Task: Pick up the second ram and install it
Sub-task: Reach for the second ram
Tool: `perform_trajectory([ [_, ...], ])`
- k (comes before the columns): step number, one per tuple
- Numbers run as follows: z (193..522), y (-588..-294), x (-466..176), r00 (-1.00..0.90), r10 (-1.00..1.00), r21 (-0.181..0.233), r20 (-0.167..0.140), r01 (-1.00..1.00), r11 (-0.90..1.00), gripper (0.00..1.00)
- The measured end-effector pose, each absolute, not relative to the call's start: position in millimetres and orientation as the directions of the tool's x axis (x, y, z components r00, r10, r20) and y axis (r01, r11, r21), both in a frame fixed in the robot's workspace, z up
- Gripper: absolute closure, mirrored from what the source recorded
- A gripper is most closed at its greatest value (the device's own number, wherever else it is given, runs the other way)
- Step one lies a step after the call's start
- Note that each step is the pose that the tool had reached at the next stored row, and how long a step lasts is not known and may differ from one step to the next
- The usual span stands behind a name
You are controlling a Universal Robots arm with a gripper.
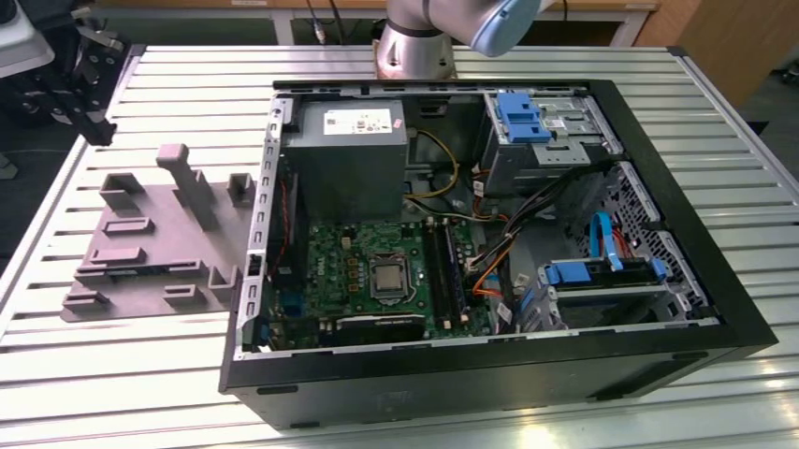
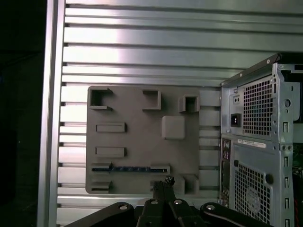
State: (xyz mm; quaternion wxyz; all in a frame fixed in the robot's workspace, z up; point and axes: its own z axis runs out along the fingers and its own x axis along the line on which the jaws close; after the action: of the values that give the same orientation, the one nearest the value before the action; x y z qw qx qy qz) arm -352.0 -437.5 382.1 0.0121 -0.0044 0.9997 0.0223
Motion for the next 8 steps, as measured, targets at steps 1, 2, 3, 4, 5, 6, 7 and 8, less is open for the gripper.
perform_trajectory([
  [1,381.6,-437.6,-352.6,-1.0,-0.008,0.044,-0.024,-0.009,0.999,0.89],
  [2,381.0,-437.6,-353.3,-1.0,-0.008,0.044,-0.024,-0.009,0.999,0.89],
  [3,380.4,-437.7,-354.0,-1.0,-0.008,0.044,-0.024,-0.009,0.999,0.89],
  [4,379.8,-437.8,-354.6,-1.0,-0.008,0.044,-0.024,-0.009,0.999,0.89],
  [5,379.1,-437.8,-355.3,-1.0,-0.008,0.044,-0.024,-0.01,0.999,0.89],
  [6,378.5,-437.9,-356.0,-1.0,-0.008,0.044,-0.024,-0.01,0.999,0.89],
  [7,378.0,-437.9,-356.6,-1.0,-0.008,0.044,-0.024,-0.01,0.999,0.89],
  [8,377.4,-438.0,-357.2,-1.0,-0.009,0.044,-0.024,-0.01,0.999,0.89],
])
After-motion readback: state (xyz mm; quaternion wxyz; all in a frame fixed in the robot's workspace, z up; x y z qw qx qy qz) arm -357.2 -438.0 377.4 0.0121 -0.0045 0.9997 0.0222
